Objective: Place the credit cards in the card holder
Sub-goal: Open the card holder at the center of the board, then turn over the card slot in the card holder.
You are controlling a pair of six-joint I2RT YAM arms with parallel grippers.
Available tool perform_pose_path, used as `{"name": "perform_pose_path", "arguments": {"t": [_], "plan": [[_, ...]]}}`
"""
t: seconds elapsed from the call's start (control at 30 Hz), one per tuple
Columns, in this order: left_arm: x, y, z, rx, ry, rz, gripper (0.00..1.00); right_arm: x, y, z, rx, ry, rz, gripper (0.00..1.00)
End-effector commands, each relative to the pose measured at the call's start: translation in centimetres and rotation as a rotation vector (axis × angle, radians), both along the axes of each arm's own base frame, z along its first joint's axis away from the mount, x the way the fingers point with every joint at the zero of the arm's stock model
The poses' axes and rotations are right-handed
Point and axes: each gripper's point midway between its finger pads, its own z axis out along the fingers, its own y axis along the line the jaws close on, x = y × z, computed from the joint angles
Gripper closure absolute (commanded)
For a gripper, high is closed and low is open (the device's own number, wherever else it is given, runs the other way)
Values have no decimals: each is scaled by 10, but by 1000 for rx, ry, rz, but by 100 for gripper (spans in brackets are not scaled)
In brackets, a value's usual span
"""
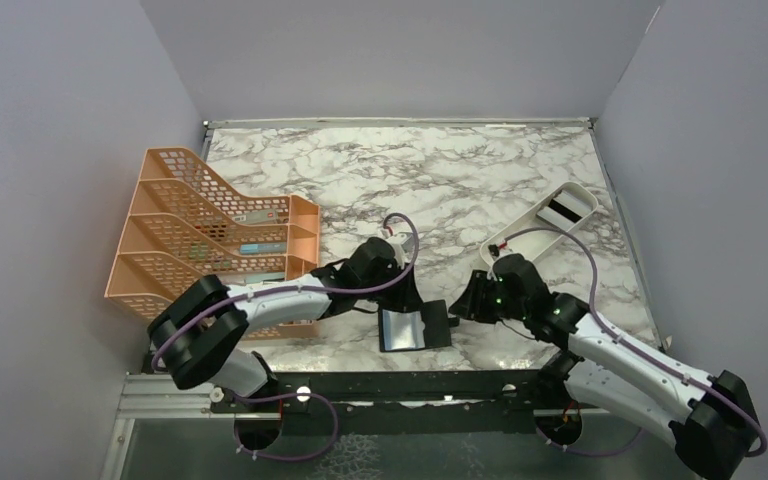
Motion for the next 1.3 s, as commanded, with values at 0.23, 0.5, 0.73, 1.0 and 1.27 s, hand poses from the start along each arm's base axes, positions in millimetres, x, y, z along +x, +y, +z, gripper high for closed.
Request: {"name": "perform_pose_path", "arguments": {"t": [0.23,0.5,0.73,1.0,1.27], "plan": [[13,-37,8,-34,-8,-9,71,-18,32,62,261,-21,113,67],[38,24,57,56,-155,256,65,-14,40,40,196,14,103,54],[40,89,106,61,-323,432,45,-15,62,41,38,-46,129,42],[36,149,152,61,-537,536,9,-28,102,22,-143,-62,194,35],[31,190,160,46,-578,680,1,-28,123,4,-309,-84,201,32]]}}
